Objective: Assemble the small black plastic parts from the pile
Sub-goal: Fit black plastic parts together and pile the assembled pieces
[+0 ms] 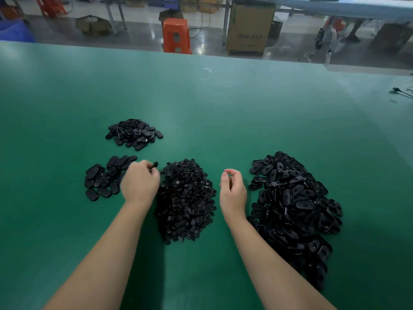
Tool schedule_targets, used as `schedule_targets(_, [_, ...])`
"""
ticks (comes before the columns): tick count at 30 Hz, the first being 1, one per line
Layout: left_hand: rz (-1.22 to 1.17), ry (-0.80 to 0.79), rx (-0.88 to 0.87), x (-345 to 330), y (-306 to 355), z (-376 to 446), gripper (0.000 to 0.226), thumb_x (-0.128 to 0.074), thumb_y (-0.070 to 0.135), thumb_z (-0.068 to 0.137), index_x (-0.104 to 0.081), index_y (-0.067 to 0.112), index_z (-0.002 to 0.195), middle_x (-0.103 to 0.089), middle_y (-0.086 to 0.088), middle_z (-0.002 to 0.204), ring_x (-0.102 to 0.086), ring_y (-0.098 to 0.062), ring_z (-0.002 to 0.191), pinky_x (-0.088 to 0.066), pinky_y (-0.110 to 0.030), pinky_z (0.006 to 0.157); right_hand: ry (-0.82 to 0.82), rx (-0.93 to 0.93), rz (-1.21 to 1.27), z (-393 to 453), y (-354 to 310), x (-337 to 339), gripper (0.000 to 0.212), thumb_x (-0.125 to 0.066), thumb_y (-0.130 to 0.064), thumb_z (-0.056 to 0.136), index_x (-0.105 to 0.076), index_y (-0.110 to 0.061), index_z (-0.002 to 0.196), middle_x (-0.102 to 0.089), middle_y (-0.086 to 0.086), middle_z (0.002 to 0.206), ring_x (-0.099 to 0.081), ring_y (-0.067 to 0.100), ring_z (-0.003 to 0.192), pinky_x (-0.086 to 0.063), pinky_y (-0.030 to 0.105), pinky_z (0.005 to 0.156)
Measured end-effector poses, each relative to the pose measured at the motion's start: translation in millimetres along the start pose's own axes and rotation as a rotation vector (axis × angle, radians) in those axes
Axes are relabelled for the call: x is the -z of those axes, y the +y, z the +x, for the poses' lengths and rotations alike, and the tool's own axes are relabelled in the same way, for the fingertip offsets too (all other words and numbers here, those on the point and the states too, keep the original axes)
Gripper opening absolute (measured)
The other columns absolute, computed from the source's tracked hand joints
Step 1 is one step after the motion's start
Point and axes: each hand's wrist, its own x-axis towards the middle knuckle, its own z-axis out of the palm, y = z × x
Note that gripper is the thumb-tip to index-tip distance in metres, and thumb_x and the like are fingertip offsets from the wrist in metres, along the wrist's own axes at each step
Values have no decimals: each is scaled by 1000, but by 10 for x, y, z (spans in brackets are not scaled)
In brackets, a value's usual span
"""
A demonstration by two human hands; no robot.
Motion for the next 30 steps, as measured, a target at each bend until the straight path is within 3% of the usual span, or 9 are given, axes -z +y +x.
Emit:
schedule_targets(5, [188, 28, 65, 82, -436, 103, 25, -56, 19, 97, -70, 12, 117, -70, -13, 101, -60, -34, 80, -42, -35, 62, -2, 13, -20, -6, 3, -5, 9, -49, -36, 101, -56, -30, 103, -63, -9, 77, -55, 0, 62, -45, 25, 59])
schedule_targets(11, [162, 49, 68, 115, -521, 114, 30, -61, 20, 96, -64, 12, 125, -68, -13, 105, -64, -38, 86, -44, -37, 63, -11, 13, -29, -23, -7, 5, 8, -50, -36, 101, -56, -31, 102, -63, -10, 78, -56, -2, 64, -43, 22, 59])
schedule_targets(16, [107, 105, -49, 48, -441, 9, 25, -56, 16, 99, -69, 12, 120, -63, -10, 110, -58, -31, 71, -42, -34, 58, -9, 21, -43, -19, -17, 3, 8, -51, -35, 101, -57, -30, 102, -63, -12, 78, -57, -4, 67, -44, 21, 59])
schedule_targets(19, [71, 104, -149, -19, -350, -64, 26, -53, 13, 100, -71, 11, 119, -69, -6, 111, -64, -27, 76, -42, -30, 55, -10, 22, -51, -17, -14, 1, 8, -51, -35, 101, -58, -30, 101, -63, -12, 79, -57, -4, 69, -47, 23, 60])
schedule_targets(24, [9, 68, -168, -142, -280, -187, 27, -53, 11, 99, -72, 12, 118, -72, -3, 114, -68, -24, 87, -49, -30, 61, -5, 15, -96, -16, -22, -3, 9, -51, -32, 101, -57, -32, 95, -62, -13, 77, -57, 0, 67, -44, 22, 59])
schedule_targets(30, [-29, 50, -211, -220, -310, -240, 21, -56, 16, 98, -74, 14, 108, -70, 3, 111, -66, -18, 79, -48, -27, 57, -28, 21, -148, -24, -52, -1, 11, -51, -30, 101, -57, -31, 92, -61, -12, 73, -53, 3, 62, -40, 23, 56])
